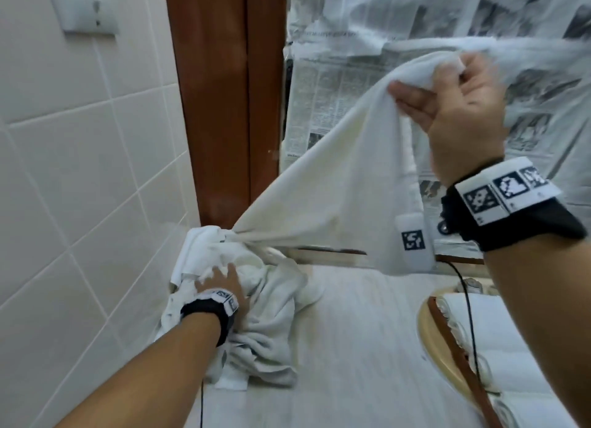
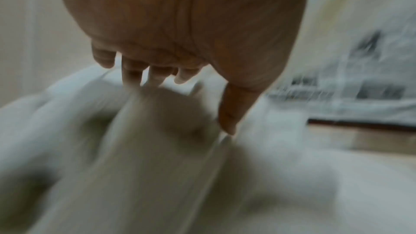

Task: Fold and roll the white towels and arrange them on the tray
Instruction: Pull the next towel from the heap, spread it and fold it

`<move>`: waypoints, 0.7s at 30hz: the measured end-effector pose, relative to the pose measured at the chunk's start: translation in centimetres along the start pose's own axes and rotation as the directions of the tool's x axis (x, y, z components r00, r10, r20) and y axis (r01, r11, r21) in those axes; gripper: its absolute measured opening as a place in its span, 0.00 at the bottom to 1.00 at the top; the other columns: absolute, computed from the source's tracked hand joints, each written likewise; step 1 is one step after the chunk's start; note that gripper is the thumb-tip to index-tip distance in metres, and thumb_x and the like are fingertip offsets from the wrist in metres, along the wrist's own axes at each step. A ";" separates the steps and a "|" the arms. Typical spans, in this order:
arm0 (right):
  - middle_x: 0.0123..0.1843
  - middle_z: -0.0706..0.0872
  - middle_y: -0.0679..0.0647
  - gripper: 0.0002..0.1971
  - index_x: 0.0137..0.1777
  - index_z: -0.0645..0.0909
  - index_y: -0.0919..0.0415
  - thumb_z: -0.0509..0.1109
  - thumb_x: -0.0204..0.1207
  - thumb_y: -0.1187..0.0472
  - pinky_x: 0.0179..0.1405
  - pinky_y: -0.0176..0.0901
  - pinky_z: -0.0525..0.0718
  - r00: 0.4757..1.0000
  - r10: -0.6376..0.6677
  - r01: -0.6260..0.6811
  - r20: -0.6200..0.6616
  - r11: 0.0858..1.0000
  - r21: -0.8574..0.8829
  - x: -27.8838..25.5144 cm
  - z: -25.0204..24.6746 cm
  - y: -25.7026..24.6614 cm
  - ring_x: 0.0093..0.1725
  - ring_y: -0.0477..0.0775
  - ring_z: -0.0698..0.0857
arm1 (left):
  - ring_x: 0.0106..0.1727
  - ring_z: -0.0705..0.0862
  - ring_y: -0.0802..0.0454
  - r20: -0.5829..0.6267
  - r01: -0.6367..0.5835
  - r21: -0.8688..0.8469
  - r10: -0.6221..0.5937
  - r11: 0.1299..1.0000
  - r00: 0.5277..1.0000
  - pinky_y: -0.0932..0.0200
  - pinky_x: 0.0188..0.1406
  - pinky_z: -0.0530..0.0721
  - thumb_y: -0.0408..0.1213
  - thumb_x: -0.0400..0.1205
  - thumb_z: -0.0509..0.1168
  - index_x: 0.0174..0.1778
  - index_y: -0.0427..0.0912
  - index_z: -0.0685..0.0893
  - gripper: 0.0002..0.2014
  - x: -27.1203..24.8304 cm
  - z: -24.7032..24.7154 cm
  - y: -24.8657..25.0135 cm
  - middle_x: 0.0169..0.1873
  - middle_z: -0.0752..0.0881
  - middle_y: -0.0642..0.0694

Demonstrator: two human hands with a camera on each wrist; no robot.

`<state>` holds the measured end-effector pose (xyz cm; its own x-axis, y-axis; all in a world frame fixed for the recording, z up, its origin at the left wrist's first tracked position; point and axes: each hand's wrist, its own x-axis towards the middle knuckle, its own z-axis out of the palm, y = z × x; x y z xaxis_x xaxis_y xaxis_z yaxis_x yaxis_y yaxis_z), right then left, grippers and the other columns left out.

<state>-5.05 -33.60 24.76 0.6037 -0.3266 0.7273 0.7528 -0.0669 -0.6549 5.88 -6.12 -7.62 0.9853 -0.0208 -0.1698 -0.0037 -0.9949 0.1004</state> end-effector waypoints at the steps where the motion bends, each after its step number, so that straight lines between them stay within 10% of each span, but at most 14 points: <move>1: 0.55 0.86 0.67 0.05 0.54 0.72 0.61 0.56 0.90 0.61 0.52 0.51 0.90 0.998 0.012 -0.010 0.060 1.000 -0.027 -0.1 -0.2 -0.8 0.50 0.63 0.92 | 0.84 0.56 0.34 -0.028 -0.071 -0.077 0.069 0.995 0.997 0.36 0.81 0.58 0.75 0.72 0.58 0.86 0.52 0.40 0.54 -0.3 -2.0 1.7 0.85 0.51 0.35; 5: 0.58 0.85 0.76 0.05 0.54 0.73 0.61 0.57 0.90 0.62 0.55 0.54 0.90 0.986 -0.015 0.017 0.165 1.000 -0.008 -0.9 -0.9 -3.7 0.52 0.64 0.92 | 0.83 0.62 0.39 -0.335 -0.432 -0.548 0.286 0.716 0.898 0.41 0.81 0.64 0.55 0.73 0.73 0.86 0.52 0.35 0.58 -4.3 -11.5 10.2 0.86 0.53 0.45; 9: 0.57 0.89 0.65 0.05 0.56 0.74 0.60 0.57 0.90 0.61 0.48 0.50 0.89 0.998 -0.057 0.054 0.012 0.982 0.182 0.4 -3.9 -8.4 0.57 0.63 0.91 | 0.70 0.79 0.53 -0.397 -0.477 -0.871 0.404 0.118 0.824 0.47 0.77 0.73 0.71 0.81 0.54 0.81 0.60 0.66 0.33 -10.2 -19.0 15.9 0.72 0.80 0.54; 15: 0.37 0.86 0.54 0.06 0.51 0.79 0.59 0.61 0.87 0.61 0.31 0.37 0.81 0.992 -0.088 0.114 0.087 0.921 -0.372 2.0 -10.8 -12.3 0.32 0.43 0.85 | 0.54 0.85 0.52 -0.724 -0.805 -0.567 0.359 0.175 0.589 0.48 0.54 0.85 0.63 0.82 0.56 0.63 0.43 0.77 0.27 -21.4 -22.0 22.9 0.55 0.85 0.47; 21: 0.31 0.79 0.50 0.14 0.54 0.87 0.56 0.59 0.84 0.67 0.20 0.32 0.70 0.987 0.074 -0.019 0.146 0.939 -0.344 2.3 -13.7 -17.9 0.25 0.44 0.74 | 0.49 0.89 0.47 -0.538 -0.763 -0.475 0.542 0.437 0.645 0.53 0.44 0.87 0.39 0.76 0.72 0.55 0.45 0.82 0.13 -26.9 -25.7 27.9 0.48 0.89 0.46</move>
<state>-20.71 -46.03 35.34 0.6893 -0.1899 0.6991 0.6047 -0.3806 -0.6996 -16.39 -30.79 24.91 0.7259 -0.5001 0.4722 -0.6726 -0.3727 0.6393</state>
